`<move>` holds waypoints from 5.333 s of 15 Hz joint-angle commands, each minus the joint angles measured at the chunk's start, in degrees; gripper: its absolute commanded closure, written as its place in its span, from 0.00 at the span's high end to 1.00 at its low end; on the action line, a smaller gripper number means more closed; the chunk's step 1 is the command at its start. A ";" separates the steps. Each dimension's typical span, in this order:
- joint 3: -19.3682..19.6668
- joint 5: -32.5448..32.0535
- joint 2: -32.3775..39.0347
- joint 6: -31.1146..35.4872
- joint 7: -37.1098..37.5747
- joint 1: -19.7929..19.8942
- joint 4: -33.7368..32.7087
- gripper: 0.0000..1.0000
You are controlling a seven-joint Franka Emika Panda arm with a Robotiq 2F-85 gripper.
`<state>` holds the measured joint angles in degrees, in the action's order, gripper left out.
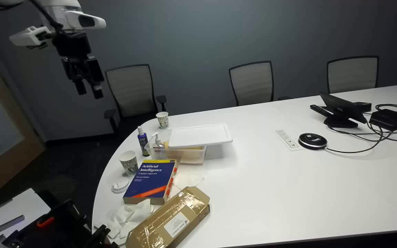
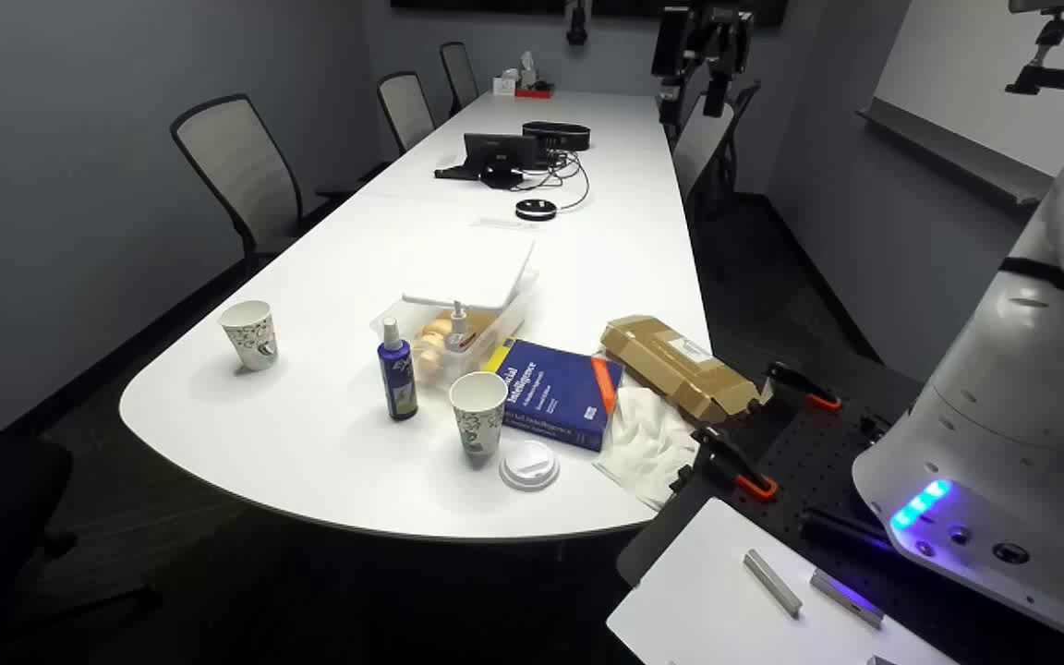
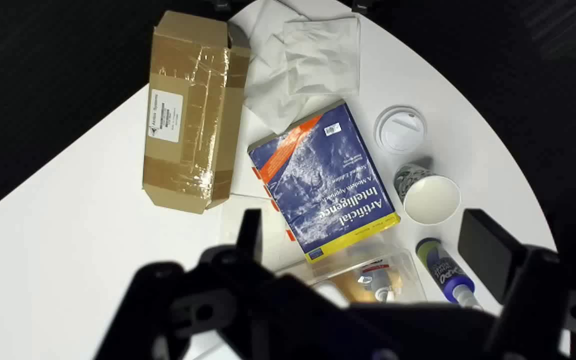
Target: Move the spray bottle and place it to the right of the book next to the box
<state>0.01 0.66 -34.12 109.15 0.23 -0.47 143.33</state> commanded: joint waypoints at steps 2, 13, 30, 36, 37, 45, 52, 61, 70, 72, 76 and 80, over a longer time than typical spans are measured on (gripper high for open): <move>-0.06 0.03 0.02 -0.14 -0.05 0.09 -0.11 1.00; -0.06 0.03 0.02 -0.14 -0.05 0.09 -0.11 1.00; -8.76 -1.07 42.85 12.22 31.96 -2.57 -28.74 1.00; -5.43 -1.30 61.81 13.70 34.75 -8.81 -44.36 1.00; -4.93 -1.33 64.10 13.91 35.14 -10.15 -46.38 1.00; -2.71 -1.35 77.37 16.45 38.05 -18.40 -56.93 1.00; -1.31 -0.28 83.95 20.86 37.27 -19.37 -61.32 1.00; -0.10 -0.31 88.24 20.06 37.58 -19.70 -66.02 0.74; 0.25 0.09 89.37 15.99 38.09 -19.43 -67.98 0.15; 0.12 0.35 89.64 14.64 38.20 -19.31 -68.69 0.06; -0.22 0.90 90.10 12.02 38.32 -19.14 -70.56 0.08; -0.40 1.99 86.97 10.69 39.58 -19.00 -70.16 0.08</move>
<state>-0.34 1.47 55.40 122.85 37.40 -19.27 74.07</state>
